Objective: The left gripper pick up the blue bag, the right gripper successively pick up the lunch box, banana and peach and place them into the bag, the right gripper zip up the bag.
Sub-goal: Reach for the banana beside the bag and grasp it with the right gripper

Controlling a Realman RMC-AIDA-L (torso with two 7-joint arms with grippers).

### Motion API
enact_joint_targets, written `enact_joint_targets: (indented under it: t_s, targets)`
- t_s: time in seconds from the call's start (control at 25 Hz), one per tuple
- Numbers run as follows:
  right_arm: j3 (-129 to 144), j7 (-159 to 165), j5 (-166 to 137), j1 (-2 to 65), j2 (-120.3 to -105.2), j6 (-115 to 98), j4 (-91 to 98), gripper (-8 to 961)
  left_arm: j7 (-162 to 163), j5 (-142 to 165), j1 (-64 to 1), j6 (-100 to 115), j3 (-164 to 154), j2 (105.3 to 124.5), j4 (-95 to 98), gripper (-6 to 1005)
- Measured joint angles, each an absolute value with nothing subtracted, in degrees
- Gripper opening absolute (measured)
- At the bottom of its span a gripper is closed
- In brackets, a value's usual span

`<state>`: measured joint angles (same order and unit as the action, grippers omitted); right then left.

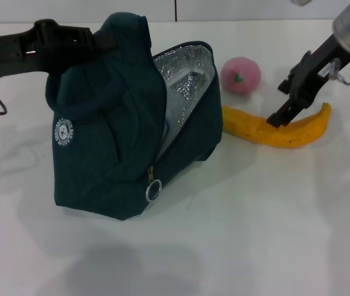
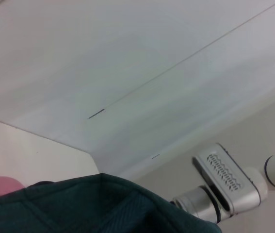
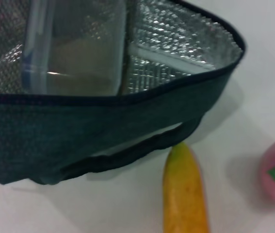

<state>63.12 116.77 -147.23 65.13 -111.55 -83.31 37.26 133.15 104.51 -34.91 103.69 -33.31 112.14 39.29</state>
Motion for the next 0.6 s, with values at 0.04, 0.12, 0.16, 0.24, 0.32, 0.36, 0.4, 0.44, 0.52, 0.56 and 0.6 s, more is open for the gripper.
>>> enact_joint_targets:
  t_s: [0.04,0.12,0.16,0.24,0.32,0.36,0.4,0.44,0.52,0.56,0.6]
  targets:
    - [63.21,116.63,-147.24,65.12,-111.75,-83.29,37.05,857,133.15,104.51,-34.97,103.65,-33.31,112.14,39.27,44]
    - [63.53,116.36,-147.28,65.11,-112.09,-83.09,36.36,857,133.06,104.49,-34.97,103.57,-33.31,112.14,39.27,44]
    - [63.72,116.32,-147.33,65.11,-112.19,-82.88,35.92,856,132.98,104.46,-34.98,103.53,-33.28,112.14,39.27,44]
    - [64.30,116.29,-147.37,65.09,-112.32,-81.94,34.72,856,132.85,104.42,-34.99,103.40,-33.24,112.16,39.27,44]
    - [65.08,116.28,-147.45,65.05,-112.39,-80.97,33.61,856,132.75,104.41,-35.06,103.18,-33.23,112.18,39.27,44]
    - [65.67,116.28,-147.51,65.03,-112.46,-80.43,32.99,856,132.73,104.41,-35.09,103.14,-33.24,112.18,39.27,44]
    - [66.26,116.27,-147.56,65.03,-112.53,-79.93,32.51,856,132.72,104.41,-35.12,103.12,-33.26,112.19,39.27,44]
    - [66.54,116.28,-147.61,65.03,-112.60,-79.67,32.18,856,132.72,104.41,-35.14,103.10,-33.27,112.19,39.27,44]
    - [66.87,116.28,-147.74,65.03,-112.74,-79.23,31.61,857,132.72,104.41,-35.15,103.06,-33.29,112.21,39.28,44]
    - [66.92,116.28,-147.87,65.03,-112.86,-79.08,31.36,857,132.71,104.37,-35.16,103.04,-33.30,112.22,39.28,44]
    - [66.92,116.28,-147.97,65.03,-112.89,-78.97,31.30,857,132.71,104.34,-35.16,103.01,-33.31,112.22,39.29,44]
